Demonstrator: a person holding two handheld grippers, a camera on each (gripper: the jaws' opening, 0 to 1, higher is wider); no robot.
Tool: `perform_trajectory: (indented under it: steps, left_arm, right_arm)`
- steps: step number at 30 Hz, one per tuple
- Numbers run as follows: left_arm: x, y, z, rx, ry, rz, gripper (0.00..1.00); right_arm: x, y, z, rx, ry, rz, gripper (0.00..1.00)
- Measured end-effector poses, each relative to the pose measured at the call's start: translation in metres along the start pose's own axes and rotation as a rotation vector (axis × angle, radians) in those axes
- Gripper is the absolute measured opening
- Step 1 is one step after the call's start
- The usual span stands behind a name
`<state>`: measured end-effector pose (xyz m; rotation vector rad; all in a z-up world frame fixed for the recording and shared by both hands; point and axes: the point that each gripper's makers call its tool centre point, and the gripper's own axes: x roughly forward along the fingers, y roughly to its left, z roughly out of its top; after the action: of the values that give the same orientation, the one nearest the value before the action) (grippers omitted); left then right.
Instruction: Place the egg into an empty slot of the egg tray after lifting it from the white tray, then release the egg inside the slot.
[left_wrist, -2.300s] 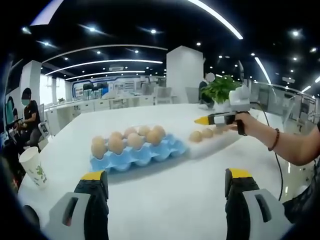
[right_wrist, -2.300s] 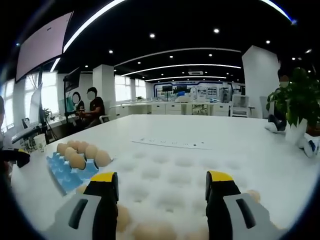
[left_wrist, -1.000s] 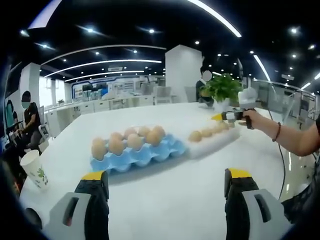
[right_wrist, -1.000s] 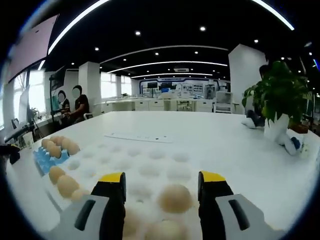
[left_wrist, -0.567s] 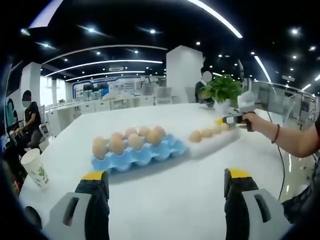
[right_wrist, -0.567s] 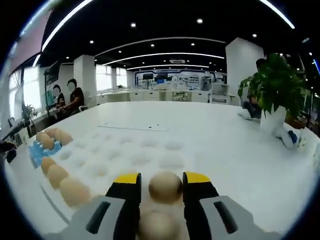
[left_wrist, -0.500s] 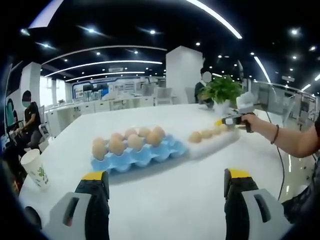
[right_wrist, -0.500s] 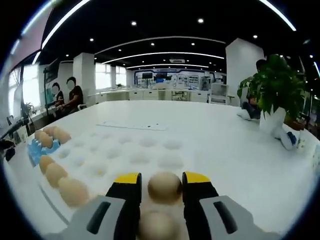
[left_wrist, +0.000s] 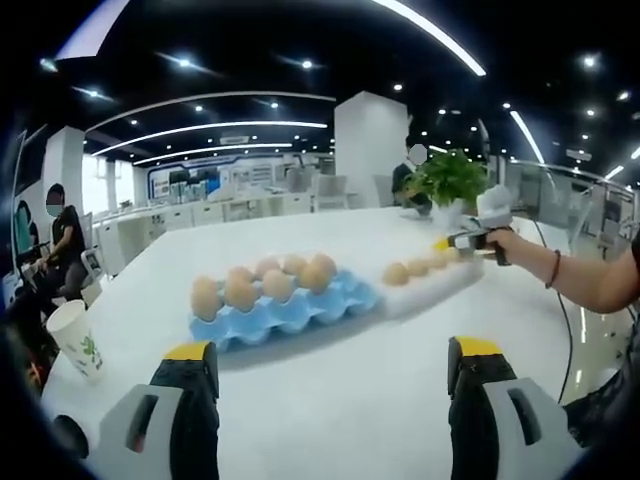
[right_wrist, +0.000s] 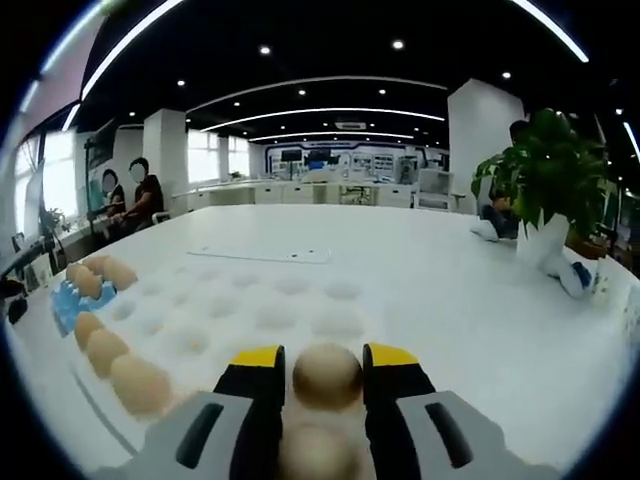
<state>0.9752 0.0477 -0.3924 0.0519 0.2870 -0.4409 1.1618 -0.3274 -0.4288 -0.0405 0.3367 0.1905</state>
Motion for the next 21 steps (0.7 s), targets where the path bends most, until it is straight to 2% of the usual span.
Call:
perform_trajectory:
  steps: [1,2,3,8,12,21]
  left_arm:
    - [-0.0005,0.0001,0.0002,0.001,-0.001,0.001,0.97]
    - [-0.0011,0.0002,0.0005,0.002,-0.001,0.001,0.97]
    - [-0.0017,0.0004,0.0005,0.002,-0.002,0.002,0.97]
    - [-0.0041,0.0019,-0.0014,0.005,0.008,0.012,0.97]
    - [-0.0063,0.0005,0.0001,0.007,0.003,0.011,0.97]
    - [-0.0082,0.0012,-0.0015,0.010,0.009,0.018,0.96]
  right_arm:
    - [-0.0006,0.0000,0.0003,0.003,-0.001,-0.002,0.29]
    - [-0.0015,-0.0041,0.0010,0.063,-0.009,-0.029,0.28]
    - [-0.0011,-0.0015,-0.0006,0.059,-0.002,-0.004,0.28]
    - [-0.0010,-0.0008,-0.0001,0.018,0.007,-0.018,0.28]
    - [-0.0020,0.0012,-0.0007,0.009,0.045,-0.040,0.28]
    - [-0.0038,-0.0017,-0.0008,0.021,0.025,-0.046,0.27]
